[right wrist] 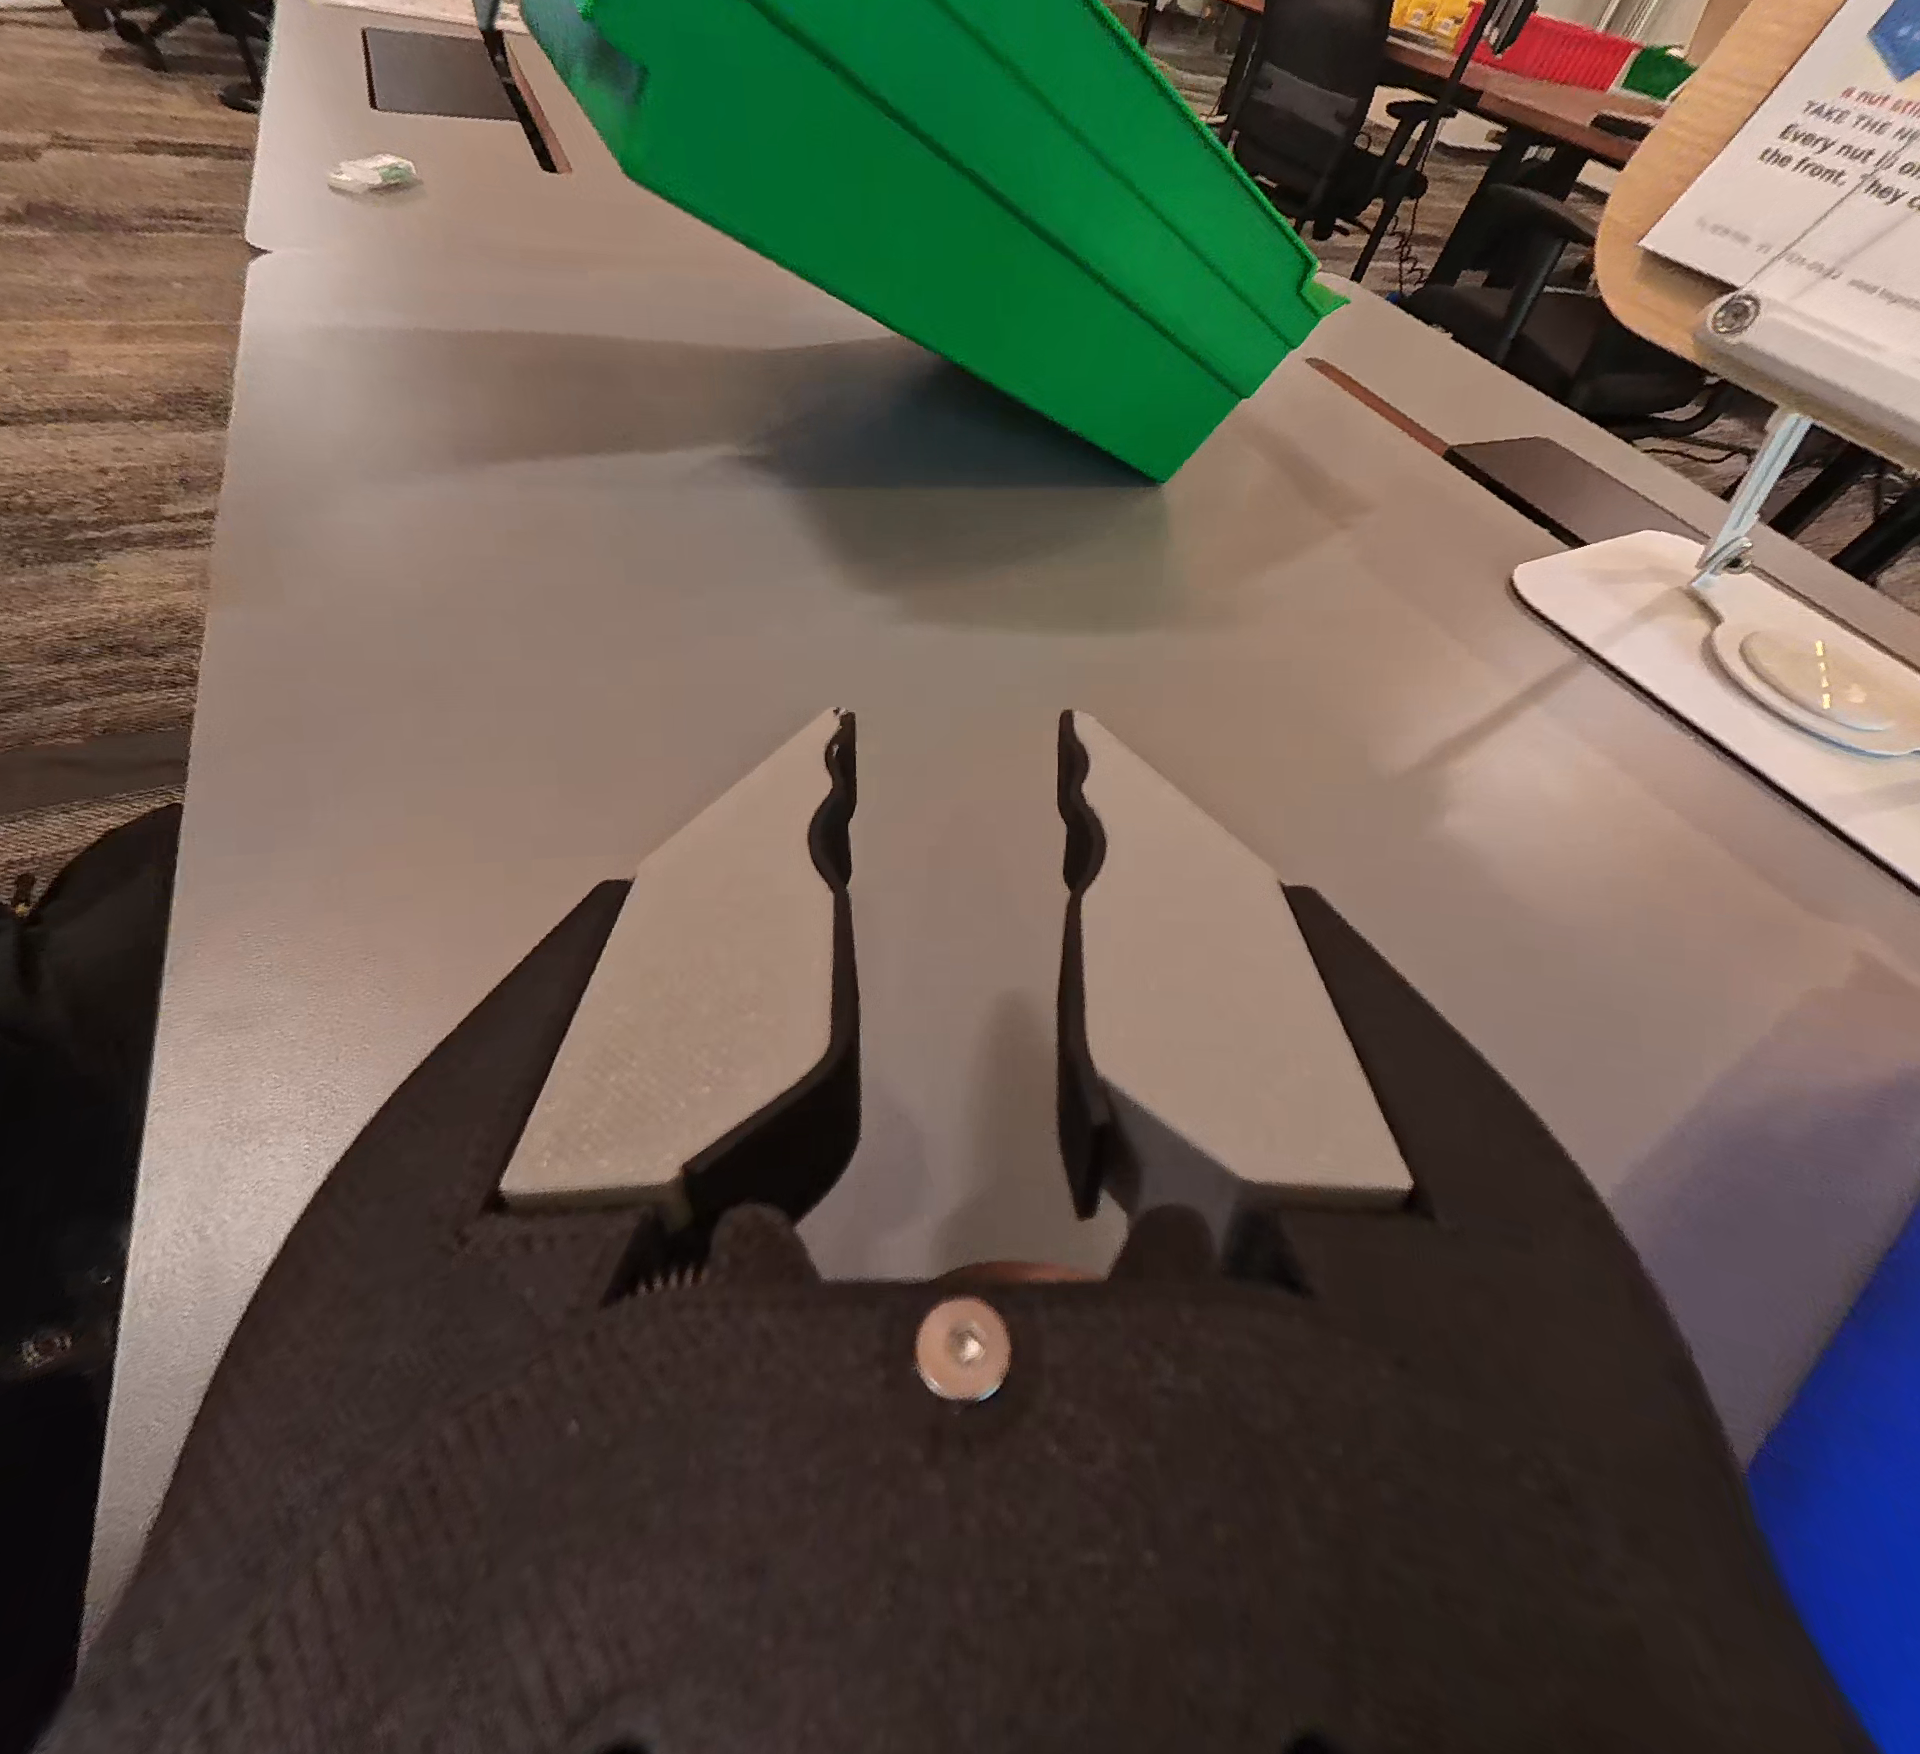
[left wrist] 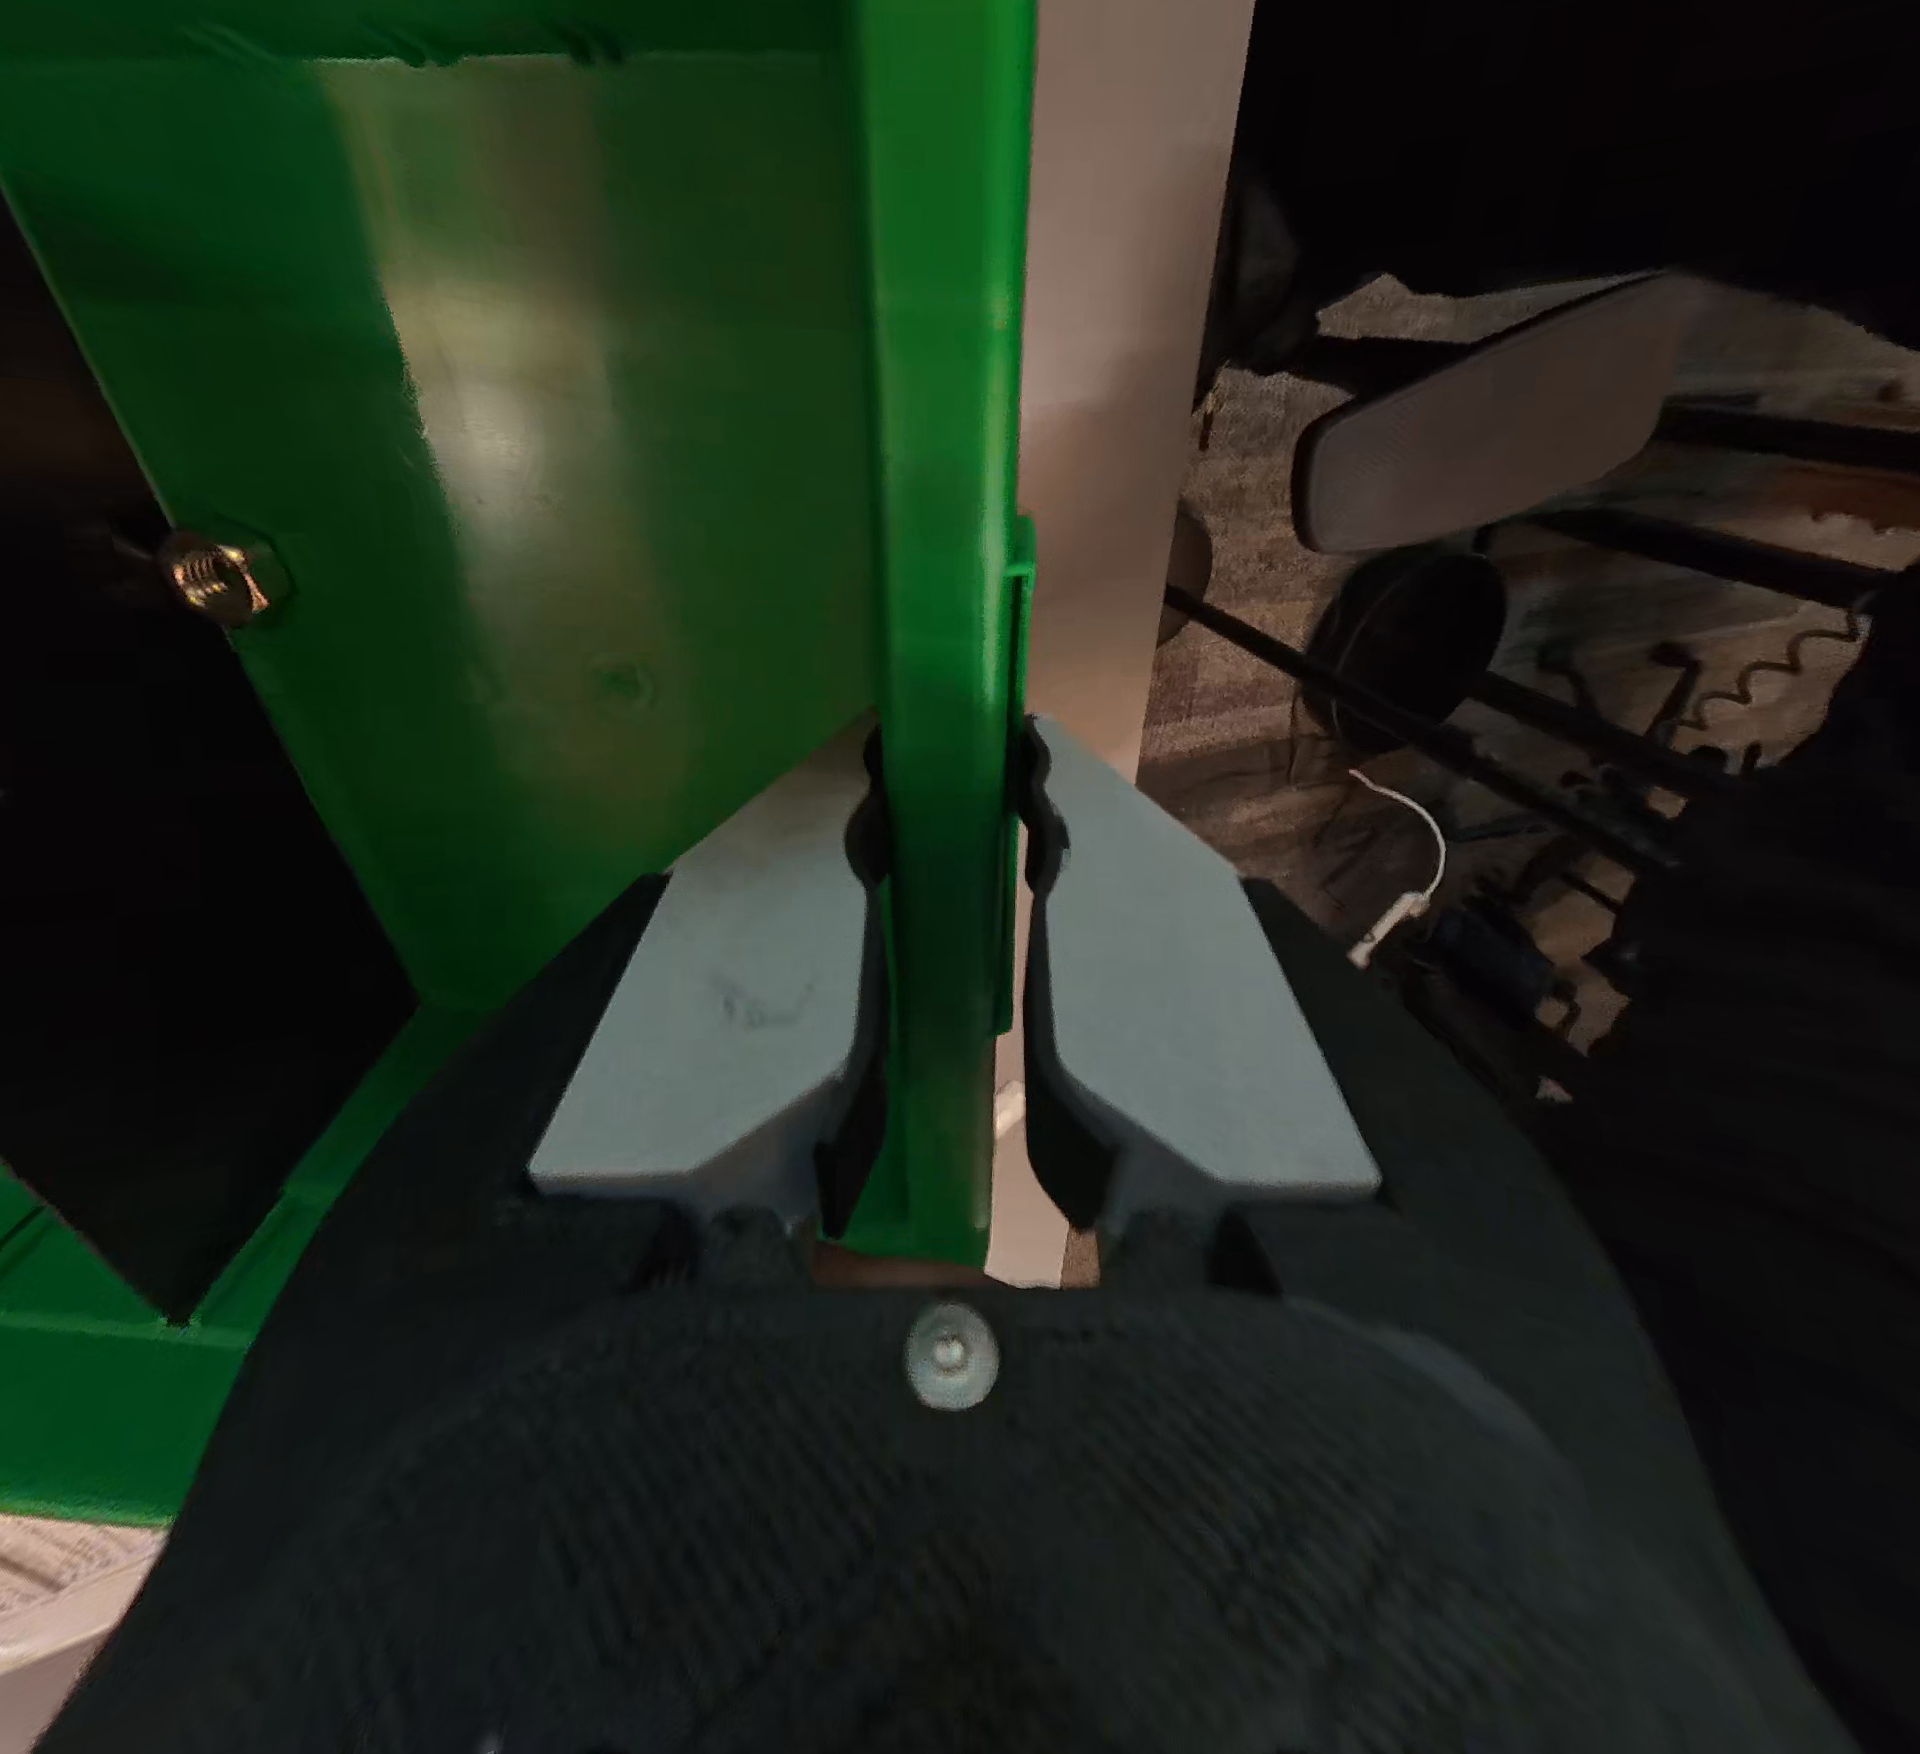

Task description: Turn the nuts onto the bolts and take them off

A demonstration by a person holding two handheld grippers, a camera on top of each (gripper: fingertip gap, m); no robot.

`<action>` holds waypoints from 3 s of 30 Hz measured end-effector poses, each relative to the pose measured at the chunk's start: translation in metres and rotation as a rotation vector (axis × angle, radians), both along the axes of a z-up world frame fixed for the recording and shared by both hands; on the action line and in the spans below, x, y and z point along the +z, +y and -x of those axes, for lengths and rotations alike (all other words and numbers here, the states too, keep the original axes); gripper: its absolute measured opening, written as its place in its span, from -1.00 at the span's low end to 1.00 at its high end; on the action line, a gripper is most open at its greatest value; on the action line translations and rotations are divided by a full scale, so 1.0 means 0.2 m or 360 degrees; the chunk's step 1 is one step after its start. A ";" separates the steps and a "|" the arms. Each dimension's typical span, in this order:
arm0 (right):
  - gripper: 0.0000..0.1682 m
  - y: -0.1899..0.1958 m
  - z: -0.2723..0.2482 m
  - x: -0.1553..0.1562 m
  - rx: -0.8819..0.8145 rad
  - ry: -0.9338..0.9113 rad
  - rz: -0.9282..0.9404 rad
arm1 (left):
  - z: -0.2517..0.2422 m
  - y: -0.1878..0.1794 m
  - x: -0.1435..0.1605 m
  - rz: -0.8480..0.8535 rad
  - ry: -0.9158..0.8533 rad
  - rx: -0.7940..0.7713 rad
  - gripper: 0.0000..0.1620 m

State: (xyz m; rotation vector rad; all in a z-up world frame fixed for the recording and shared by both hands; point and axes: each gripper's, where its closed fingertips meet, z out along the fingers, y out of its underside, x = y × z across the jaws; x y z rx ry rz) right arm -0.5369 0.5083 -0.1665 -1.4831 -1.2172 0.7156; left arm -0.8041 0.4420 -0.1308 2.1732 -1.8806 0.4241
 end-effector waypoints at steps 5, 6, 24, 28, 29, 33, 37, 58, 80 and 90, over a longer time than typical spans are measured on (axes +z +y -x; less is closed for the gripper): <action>-0.58 0.00 0.00 -0.01 0.0011 0.0003 0.0034 | -0.06 -0.04 0.10 0.0083 -0.0049 -0.0009 -0.75; -0.58 0.00 0.01 -0.02 0.0014 -0.0006 0.0041 | -0.08 -0.03 0.13 0.0081 -0.0073 -0.0009 -0.74; -0.58 -0.03 -0.01 0.04 0.0003 0.0017 -0.0076 | -0.04 -0.10 -0.55 -0.0450 0.0022 -0.0011 -0.71; -0.58 -0.02 -0.01 0.02 -0.0003 -0.0008 -0.0081 | -0.12 -0.14 -0.43 -0.0504 -0.0295 0.0053 -0.43; -0.58 -0.02 -0.01 0.02 0.0001 -0.0006 -0.0073 | -0.14 -0.09 -0.37 -0.0591 -0.0384 0.0086 -0.43; -0.58 -0.02 0.01 0.02 0.0018 -0.0001 -0.0039 | -0.22 0.27 -0.01 -0.0988 -0.0791 0.0398 -0.46; -0.57 -0.01 0.01 0.01 0.0014 -0.0020 -0.0035 | -0.06 0.81 0.12 -0.1373 -0.0590 0.0979 -0.68; -0.58 0.01 -0.04 0.05 -0.0031 0.0048 -0.0025 | 0.19 1.19 -0.33 -0.1072 0.0172 0.1153 -0.91; -0.59 0.04 -0.11 0.16 -0.0143 0.0167 -0.0132 | -0.68 -0.24 -0.05 -0.1291 -0.1480 0.1131 -0.92; -0.60 0.12 -0.13 0.09 -0.0234 0.0099 -0.0104 | -0.72 0.07 -0.25 -0.1246 -0.1426 0.1333 -0.91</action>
